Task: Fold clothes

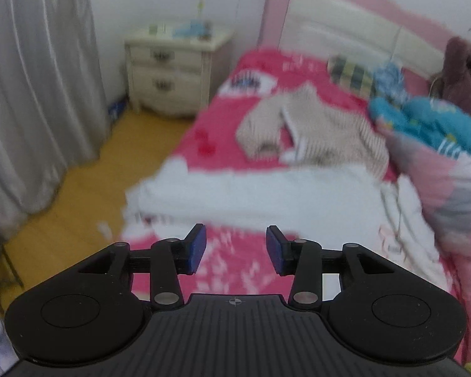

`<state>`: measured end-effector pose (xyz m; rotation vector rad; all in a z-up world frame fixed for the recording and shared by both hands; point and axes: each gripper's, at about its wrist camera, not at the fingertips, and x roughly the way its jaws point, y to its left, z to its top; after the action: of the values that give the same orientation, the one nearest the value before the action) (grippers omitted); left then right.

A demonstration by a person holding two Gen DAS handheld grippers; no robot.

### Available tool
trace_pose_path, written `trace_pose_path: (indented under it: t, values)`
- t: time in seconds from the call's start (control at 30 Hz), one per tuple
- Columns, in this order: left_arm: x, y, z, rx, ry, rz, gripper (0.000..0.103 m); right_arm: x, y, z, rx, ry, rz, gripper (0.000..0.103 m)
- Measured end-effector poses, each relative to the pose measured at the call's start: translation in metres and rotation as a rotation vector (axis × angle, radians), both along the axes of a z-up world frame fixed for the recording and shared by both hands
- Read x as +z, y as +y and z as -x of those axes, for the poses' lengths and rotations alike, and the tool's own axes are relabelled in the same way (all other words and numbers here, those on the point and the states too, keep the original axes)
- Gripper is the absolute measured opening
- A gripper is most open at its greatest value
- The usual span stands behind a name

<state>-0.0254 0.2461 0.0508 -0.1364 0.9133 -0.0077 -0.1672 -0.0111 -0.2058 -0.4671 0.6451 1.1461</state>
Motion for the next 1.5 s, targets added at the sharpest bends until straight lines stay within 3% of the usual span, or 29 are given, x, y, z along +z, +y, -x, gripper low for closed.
trace_pose_path:
  t: [0.13, 0.27, 0.33, 0.37, 0.4, 0.43, 0.5, 0.57, 0.67, 0.8, 0.97, 1.13, 1.2, 1.33, 1.5]
  values:
    - [-0.031, 0.004, -0.004, -0.003, 0.082, 0.029, 0.042, -0.014, 0.017, 0.014, 0.021, -0.035, 0.066, 0.057]
    - [-0.034, 0.009, -0.004, -0.006, 0.080, 0.044, 0.042, -0.036, 0.032, 0.012, 0.009, -0.033, 0.148, 0.056]
    - [-0.031, 0.011, 0.001, -0.006, 0.072, 0.049, 0.042, -0.041, 0.035, 0.013, 0.016, -0.065, 0.160, 0.051]
    - [-0.032, 0.012, 0.003, -0.005, 0.070, 0.050, 0.042, -0.040, 0.035, 0.013, 0.013, -0.071, 0.157, 0.044]
    - [-0.033, 0.012, 0.004, -0.004, 0.071, 0.051, 0.042, -0.036, 0.033, 0.011, 0.002, -0.065, 0.149, 0.025]
    - [-0.035, 0.013, 0.003, -0.004, 0.074, 0.050, 0.042, -0.031, 0.030, 0.007, -0.023, -0.054, 0.134, 0.018]
    - [-0.040, 0.013, 0.002, -0.005, 0.082, 0.048, 0.042, -0.013, 0.016, -0.002, -0.092, -0.023, 0.056, 0.015]
    - [-0.045, 0.013, 0.002, -0.006, 0.090, 0.045, 0.042, 0.006, 0.002, -0.009, -0.147, 0.005, -0.026, 0.015]
    - [-0.047, 0.012, 0.001, -0.008, 0.094, 0.036, 0.042, 0.029, -0.011, -0.010, -0.127, 0.062, -0.111, 0.015]
    - [-0.048, 0.009, -0.001, -0.005, 0.091, 0.035, 0.042, 0.024, 0.002, 0.005, -0.036, 0.044, -0.084, 0.016]
    - [-0.055, -0.004, -0.007, -0.028, 0.107, 0.025, 0.042, 0.002, 0.020, 0.009, -0.050, 0.069, -0.034, 0.017]
    - [-0.072, -0.032, -0.018, -0.098, 0.130, 0.011, 0.042, 0.001, 0.027, 0.018, -0.052, 0.071, -0.015, 0.031]
    - [-0.080, -0.047, -0.022, -0.134, 0.142, 0.015, 0.042, 0.005, 0.026, 0.022, -0.044, 0.100, -0.027, 0.037]
    - [-0.099, -0.081, -0.026, -0.216, 0.171, 0.003, 0.043, 0.018, 0.019, 0.023, -0.029, 0.209, -0.066, 0.036]
    - [-0.113, -0.120, -0.030, -0.299, 0.207, -0.014, 0.043, 0.043, -0.022, 0.010, -0.080, 0.295, -0.082, 0.043]
